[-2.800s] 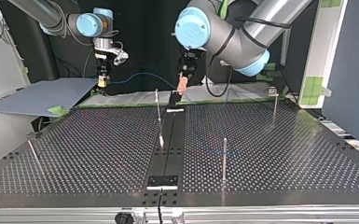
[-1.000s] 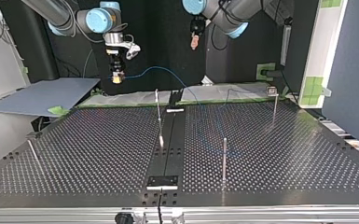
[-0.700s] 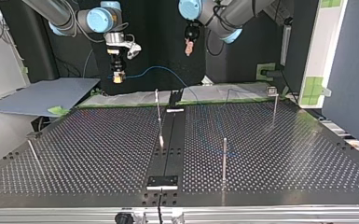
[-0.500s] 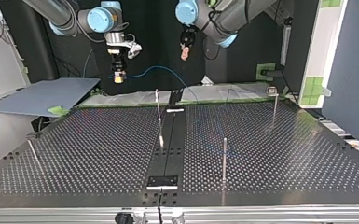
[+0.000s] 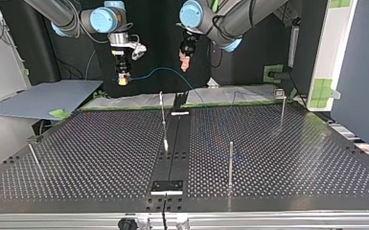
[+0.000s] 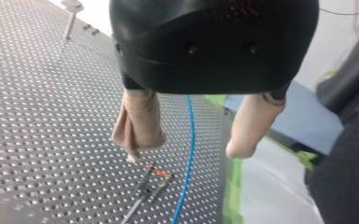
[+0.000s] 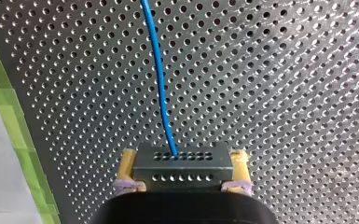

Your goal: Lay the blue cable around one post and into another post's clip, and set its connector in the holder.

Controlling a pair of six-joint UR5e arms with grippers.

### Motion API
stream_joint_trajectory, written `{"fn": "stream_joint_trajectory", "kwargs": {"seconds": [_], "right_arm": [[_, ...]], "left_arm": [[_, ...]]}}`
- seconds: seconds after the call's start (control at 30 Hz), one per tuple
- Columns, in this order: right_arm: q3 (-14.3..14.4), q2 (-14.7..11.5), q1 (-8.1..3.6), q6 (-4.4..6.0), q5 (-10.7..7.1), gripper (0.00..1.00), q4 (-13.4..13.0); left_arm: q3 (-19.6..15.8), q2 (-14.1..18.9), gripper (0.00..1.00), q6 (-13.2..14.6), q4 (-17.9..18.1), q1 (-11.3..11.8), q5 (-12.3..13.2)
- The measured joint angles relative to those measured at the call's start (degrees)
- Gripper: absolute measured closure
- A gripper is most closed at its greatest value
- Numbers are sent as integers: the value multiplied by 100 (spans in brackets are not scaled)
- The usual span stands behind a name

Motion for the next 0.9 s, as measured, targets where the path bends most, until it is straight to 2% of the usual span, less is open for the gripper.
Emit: {"fn": "stream_joint_trajectory", "kwargs": {"seconds": [0.2, 0.4, 0.7, 0.9], "right_arm": [[0, -2, 0, 54, 0, 98, -40], [-3, -2, 0, 80, -11, 98, -62], [-2, -2, 10, 80, -63, 98, -58], [-2, -6, 16, 79, -61, 98, -60]], "left_arm": [[14, -25, 0, -207, 306, -9, 29], [201, -229, 0, -411, 579, -57, 87], [510, -626, 0, -501, 983, -110, 8], [577, -777, 0, -560, 1264, -84, -64]]}}
